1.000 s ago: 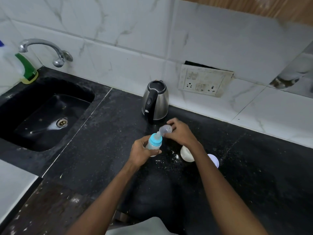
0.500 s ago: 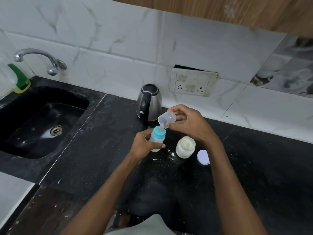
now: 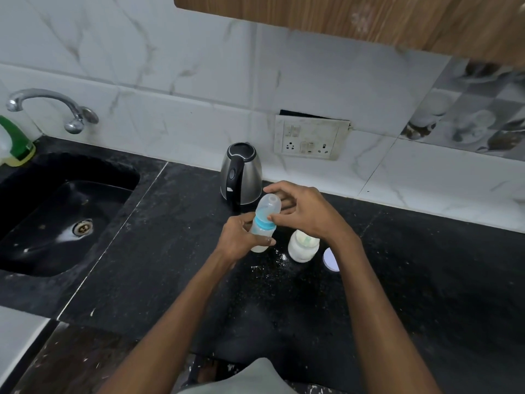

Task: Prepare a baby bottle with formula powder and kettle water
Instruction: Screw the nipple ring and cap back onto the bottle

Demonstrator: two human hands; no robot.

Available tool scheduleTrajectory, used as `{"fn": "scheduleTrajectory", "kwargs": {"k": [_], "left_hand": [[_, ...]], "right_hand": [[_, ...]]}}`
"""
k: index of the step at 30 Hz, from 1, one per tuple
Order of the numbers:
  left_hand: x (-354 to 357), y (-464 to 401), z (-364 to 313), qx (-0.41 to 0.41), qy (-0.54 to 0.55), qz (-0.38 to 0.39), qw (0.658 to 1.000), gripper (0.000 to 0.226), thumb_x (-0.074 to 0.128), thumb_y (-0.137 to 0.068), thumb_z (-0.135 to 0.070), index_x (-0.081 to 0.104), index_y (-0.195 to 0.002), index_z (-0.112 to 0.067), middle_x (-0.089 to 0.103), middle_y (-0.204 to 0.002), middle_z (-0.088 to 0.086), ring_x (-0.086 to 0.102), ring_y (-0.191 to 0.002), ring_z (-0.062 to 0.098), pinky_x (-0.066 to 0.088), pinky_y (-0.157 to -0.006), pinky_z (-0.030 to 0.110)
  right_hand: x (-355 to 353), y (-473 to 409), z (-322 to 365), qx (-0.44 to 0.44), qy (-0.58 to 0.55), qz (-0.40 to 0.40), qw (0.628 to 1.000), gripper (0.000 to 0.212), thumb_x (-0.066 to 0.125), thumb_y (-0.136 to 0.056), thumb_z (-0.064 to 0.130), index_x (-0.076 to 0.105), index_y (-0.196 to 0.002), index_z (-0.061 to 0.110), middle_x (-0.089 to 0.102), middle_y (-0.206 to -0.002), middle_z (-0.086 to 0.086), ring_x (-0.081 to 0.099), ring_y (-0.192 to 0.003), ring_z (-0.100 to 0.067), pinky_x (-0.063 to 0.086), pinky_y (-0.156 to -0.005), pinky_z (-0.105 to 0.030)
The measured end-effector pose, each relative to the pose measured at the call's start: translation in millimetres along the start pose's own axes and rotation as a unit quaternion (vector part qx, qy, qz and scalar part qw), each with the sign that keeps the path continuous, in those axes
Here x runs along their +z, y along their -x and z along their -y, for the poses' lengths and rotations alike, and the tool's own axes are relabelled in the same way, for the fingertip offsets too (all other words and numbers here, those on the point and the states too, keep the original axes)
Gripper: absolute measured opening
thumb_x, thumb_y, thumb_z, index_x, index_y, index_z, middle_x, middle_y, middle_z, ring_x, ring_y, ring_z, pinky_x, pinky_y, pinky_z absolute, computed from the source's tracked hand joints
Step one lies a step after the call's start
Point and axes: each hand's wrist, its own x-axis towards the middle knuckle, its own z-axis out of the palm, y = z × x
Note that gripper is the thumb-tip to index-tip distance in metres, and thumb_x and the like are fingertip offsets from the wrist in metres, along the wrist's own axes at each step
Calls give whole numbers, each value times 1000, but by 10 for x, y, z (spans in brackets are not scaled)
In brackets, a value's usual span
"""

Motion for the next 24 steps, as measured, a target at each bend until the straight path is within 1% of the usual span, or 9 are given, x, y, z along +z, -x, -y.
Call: {"fn": "scheduleTrajectory", "kwargs": {"k": [3,6,10,13,18,21,24], "left_hand": [[-5,10,-36,3,5,0,1000,60,99,-58,-13,78,-114,-22,81,-97,0,76,-95,22,62,-89,44],[-12,11,-65,7,8,-3,1000,57,97,-60,-10,78,-113,-22,81,-96,-1,76,-92,19,62,-86,41],[-19,8,-68,1,8,-1,1000,57,98,-60,-10,78,-112,-23,81,-96,0,76,-94,21,62,-87,42],[6,13,-79,1,10,-5,1000,57,97,-61,-7,78,-112,-22,81,-96,1,77,-93,22,62,-87,41],[40,3,-87,0,-10,-15,1000,62,97,-60,-6,77,-118,-21,81,-96,-3,77,-92,17,63,-87,40],[67,-6,-118,12,-18,-29,999,61,97,-60,-6,78,-116,-20,81,-93,-5,77,-89,15,62,-81,34],[69,-37,-151,22,-12,-45,999,54,97,-60,-5,80,-109,-18,81,-88,-4,77,-85,17,59,-74,28]], "right_hand": [[7,7,11,-1,9,6,1000,50,81,-81,7,66,-127,21,74,-109,5,73,-95,-2,61,-87,-23],[37,11,1,1,0,4,1000,47,80,-81,5,68,-124,21,76,-107,5,74,-96,-2,62,-87,-25],[41,-13,-21,14,-8,9,1000,48,80,-81,4,71,-126,21,77,-111,5,75,-98,-2,62,-90,-29],[36,-28,-41,27,-16,7,999,53,83,-80,4,73,-128,22,78,-114,5,75,-99,-1,61,-93,-31],[13,-33,-92,60,-38,4,997,56,89,-76,2,75,-127,19,78,-118,2,75,-100,-3,61,-95,-32],[7,-56,-72,73,-37,-2,997,56,89,-74,1,76,-125,18,79,-115,2,75,-98,-2,60,-96,-30],[7,-106,-17,79,-26,-13,996,56,88,-73,1,77,-123,22,80,-109,2,76,-93,-1,60,-95,-30]]}}
